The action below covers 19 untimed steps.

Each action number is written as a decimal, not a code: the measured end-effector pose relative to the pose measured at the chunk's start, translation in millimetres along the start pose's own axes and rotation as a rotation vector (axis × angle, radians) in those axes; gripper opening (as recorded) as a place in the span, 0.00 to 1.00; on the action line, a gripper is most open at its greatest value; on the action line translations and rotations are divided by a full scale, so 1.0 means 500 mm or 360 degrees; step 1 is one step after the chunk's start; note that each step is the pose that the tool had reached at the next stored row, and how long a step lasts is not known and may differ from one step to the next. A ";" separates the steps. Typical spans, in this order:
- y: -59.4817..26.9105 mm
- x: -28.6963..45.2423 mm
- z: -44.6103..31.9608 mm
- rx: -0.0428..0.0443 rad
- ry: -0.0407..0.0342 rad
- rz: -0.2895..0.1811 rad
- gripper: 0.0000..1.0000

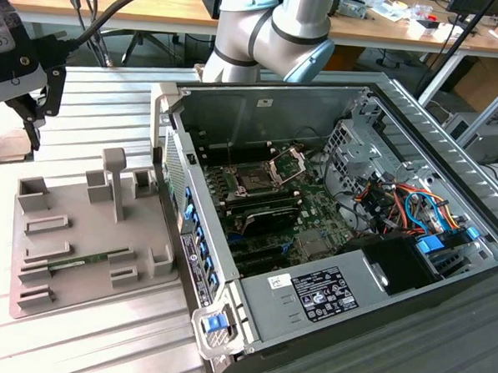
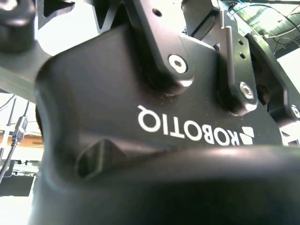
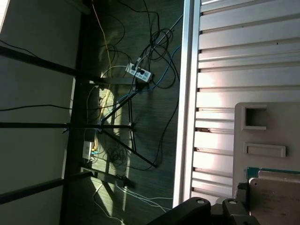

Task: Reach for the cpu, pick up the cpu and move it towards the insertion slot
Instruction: 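Pick up the cpu and move it towards the insertion slot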

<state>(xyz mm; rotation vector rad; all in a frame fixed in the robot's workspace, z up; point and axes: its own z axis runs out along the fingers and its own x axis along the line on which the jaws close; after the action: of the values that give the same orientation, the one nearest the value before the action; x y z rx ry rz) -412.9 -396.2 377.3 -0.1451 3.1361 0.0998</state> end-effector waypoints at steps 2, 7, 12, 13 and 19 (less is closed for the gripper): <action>0.000 0.000 -0.001 0.0000 0.0000 0.0000 0.54; 0.000 0.000 -0.003 0.0000 0.0000 0.0000 0.54; 0.000 0.000 -0.005 0.0000 0.0000 0.0000 0.54; 0.000 0.000 -0.006 0.0000 0.0000 0.0000 0.54; 0.001 0.000 -0.008 0.0000 0.0000 0.0000 0.54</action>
<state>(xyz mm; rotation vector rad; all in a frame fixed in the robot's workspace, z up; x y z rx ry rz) -412.9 -396.2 381.2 -0.1450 3.1361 0.0998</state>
